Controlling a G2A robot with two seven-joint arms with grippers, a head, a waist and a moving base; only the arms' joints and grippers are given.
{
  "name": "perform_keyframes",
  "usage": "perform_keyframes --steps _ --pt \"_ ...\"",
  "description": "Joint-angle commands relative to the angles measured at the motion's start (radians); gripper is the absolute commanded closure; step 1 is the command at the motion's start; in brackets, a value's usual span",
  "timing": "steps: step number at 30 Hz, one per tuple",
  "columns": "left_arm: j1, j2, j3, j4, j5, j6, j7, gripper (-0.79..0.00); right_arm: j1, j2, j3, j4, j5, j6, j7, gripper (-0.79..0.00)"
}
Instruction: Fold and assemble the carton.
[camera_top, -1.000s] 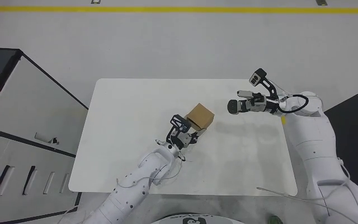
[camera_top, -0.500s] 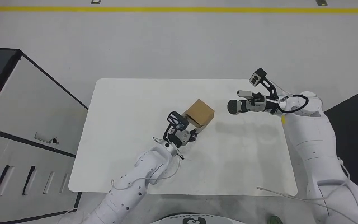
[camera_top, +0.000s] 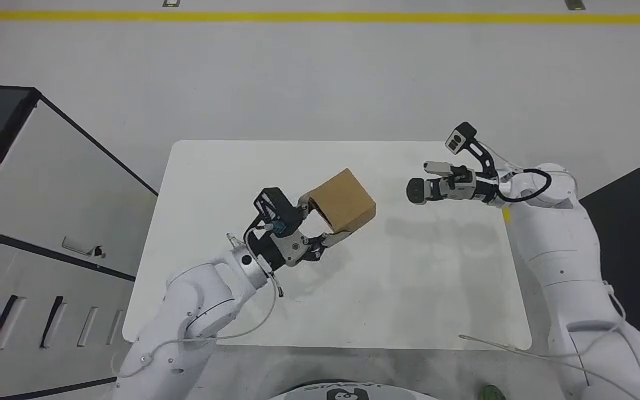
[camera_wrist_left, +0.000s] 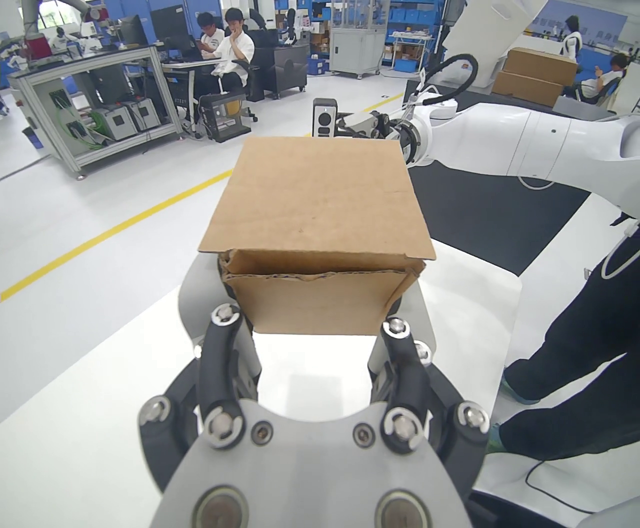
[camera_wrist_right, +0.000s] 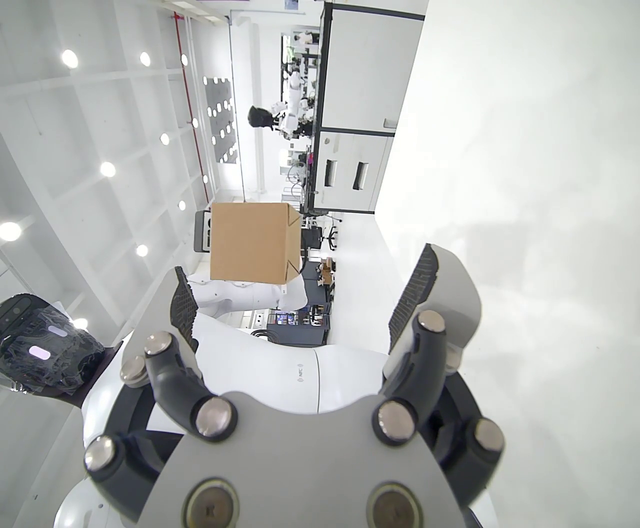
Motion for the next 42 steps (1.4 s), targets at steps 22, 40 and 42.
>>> perform_keyframes --steps 22,40,42 --pt "-0.113 0.036 -0.175 -0.143 0.052 -0.291 0.06 0.0 0.0 0.0 0.0 0.0 0.0 0.0 0.0 -0.785" --pt "-0.113 0.036 -0.175 -0.143 0.052 -0.291 0.06 0.0 0.0 0.0 0.0 0.0 0.0 0.0 0.0 -0.785" --pt "-0.113 0.036 -0.175 -0.143 0.052 -0.291 0.06 0.0 0.0 0.0 0.0 0.0 0.0 0.0 0.0 -0.785"
